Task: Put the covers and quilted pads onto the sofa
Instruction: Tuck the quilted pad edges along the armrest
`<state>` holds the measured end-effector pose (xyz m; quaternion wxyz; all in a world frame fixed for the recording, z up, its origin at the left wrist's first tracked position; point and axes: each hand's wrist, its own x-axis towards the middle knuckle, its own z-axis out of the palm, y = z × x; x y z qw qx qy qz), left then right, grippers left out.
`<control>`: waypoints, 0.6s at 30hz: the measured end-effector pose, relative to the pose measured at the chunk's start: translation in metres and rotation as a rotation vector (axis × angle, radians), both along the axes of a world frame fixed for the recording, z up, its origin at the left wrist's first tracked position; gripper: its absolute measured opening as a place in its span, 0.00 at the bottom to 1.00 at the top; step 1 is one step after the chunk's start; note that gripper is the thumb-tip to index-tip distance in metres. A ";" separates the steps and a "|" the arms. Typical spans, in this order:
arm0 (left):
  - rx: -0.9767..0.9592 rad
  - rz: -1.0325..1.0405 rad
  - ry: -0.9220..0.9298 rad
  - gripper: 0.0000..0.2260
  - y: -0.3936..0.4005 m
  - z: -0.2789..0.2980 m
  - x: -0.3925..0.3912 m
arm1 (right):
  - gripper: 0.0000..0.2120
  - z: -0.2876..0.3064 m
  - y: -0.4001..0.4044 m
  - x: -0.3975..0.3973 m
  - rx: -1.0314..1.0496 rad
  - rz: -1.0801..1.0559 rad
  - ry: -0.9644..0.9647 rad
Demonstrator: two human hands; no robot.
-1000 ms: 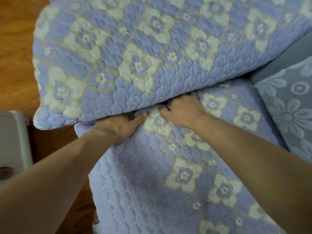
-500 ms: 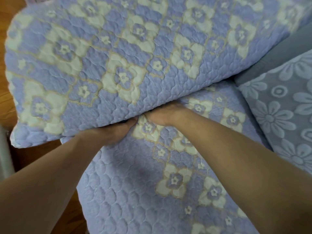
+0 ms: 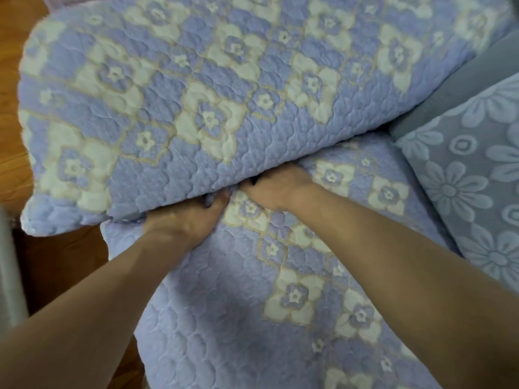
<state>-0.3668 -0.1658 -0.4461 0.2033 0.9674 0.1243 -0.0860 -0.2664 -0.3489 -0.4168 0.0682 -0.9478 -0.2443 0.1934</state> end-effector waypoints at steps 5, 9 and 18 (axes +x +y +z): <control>0.070 0.017 0.164 0.35 -0.003 0.007 0.002 | 0.36 -0.007 -0.004 0.009 0.017 0.020 0.045; 0.324 0.008 0.192 0.24 -0.054 0.038 -0.030 | 0.33 0.000 -0.022 -0.020 -0.044 0.101 -0.128; 0.252 0.032 0.101 0.27 -0.057 0.036 -0.011 | 0.23 -0.011 -0.115 0.042 -0.258 -0.235 -0.187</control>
